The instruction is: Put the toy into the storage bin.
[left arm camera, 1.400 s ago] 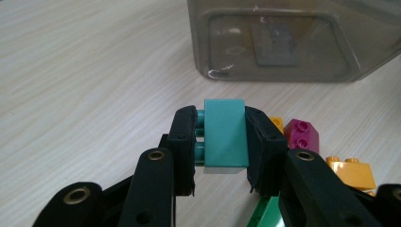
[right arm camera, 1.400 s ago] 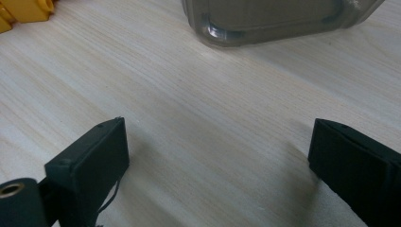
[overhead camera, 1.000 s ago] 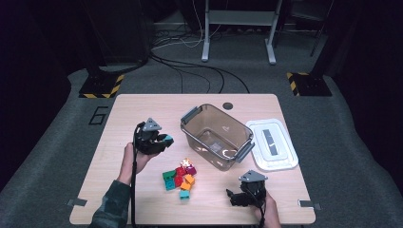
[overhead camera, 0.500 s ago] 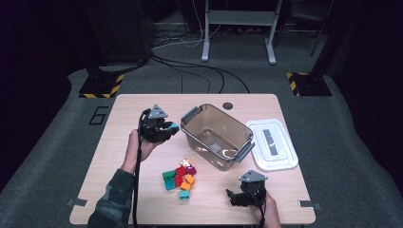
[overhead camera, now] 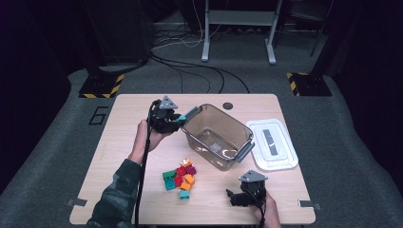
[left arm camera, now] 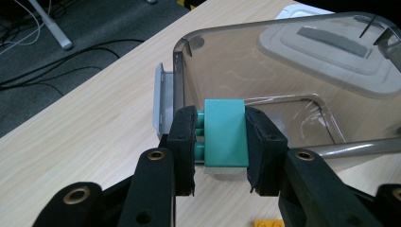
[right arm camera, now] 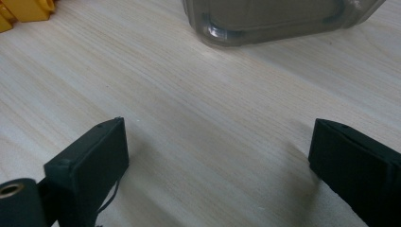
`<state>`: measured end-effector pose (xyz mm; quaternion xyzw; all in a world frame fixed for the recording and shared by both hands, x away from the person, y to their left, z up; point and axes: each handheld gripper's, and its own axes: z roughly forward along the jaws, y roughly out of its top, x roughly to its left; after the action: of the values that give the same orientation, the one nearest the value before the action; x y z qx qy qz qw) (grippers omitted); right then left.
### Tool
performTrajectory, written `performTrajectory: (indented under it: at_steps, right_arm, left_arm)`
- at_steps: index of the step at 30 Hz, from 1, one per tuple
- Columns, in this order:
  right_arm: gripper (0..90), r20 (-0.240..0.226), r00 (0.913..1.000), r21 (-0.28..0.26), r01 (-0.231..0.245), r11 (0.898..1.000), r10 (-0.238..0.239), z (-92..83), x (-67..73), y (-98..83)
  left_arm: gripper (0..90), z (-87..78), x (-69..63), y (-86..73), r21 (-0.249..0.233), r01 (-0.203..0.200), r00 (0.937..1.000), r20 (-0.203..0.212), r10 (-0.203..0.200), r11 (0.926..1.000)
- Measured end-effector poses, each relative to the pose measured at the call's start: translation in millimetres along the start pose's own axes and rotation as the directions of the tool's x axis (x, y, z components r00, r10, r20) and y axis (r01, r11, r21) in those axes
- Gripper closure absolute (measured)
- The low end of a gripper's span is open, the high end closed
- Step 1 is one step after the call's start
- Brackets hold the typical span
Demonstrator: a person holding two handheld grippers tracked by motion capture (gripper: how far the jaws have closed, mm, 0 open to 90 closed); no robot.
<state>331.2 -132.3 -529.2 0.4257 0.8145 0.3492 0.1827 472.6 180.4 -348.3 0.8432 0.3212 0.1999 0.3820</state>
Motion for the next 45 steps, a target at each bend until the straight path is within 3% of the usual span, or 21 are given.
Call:
performTrajectory:
  at_steps: [9,20,25,36,38,42,45]
  right_arm:
    - [4.9,0.0,1.0,0.0,-0.001,1.0,0.001,-0.1,0.0,0.0]
    - [4.8,-0.001,1.0,0.002,0.007,1.0,-0.007,-0.4,-0.4,-0.2]
    - [4.8,0.0,1.0,0.001,0.004,1.0,-0.004,-0.3,-0.2,-0.2]
    - [4.8,-0.002,1.0,0.002,0.004,1.0,-0.004,-0.5,-0.2,-0.2]
    - [4.8,-0.005,1.0,0.002,0.002,1.0,-0.002,-0.6,0.0,-0.2]
    - [4.7,-0.003,1.0,0.002,0.005,1.0,-0.005,-0.5,-0.2,-0.3]
    - [4.7,0.0,1.0,0.001,0.005,1.0,-0.005,-0.4,-0.2,-0.3]
  left_arm:
    - [66.8,8.8,-0.6,19.4,-0.003,-0.029,0.9996,0.0,0.029,0.9996]
    - [66.7,31.3,-4.3,31.5,0.048,-0.047,0.9986,0.027,0.046,0.9977]
    - [66.6,44.2,-6.7,32.4,0.071,-0.059,0.9976,0.041,0.056,0.9957]
    - [65.3,66.5,-4.7,28.7,0.133,-0.038,0.9971,0.071,0.029,0.9904]
    - [61.6,67.3,-4.7,28.7,0.134,-0.034,0.9967,0.077,0.024,0.9903]
    - [34.0,63.5,-3.8,27.8,0.121,0.002,0.997,0.076,-0.011,0.9927]
    - [21.0,53.1,-2.9,27.9,0.101,0.015,0.9971,0.072,-0.022,0.9948]
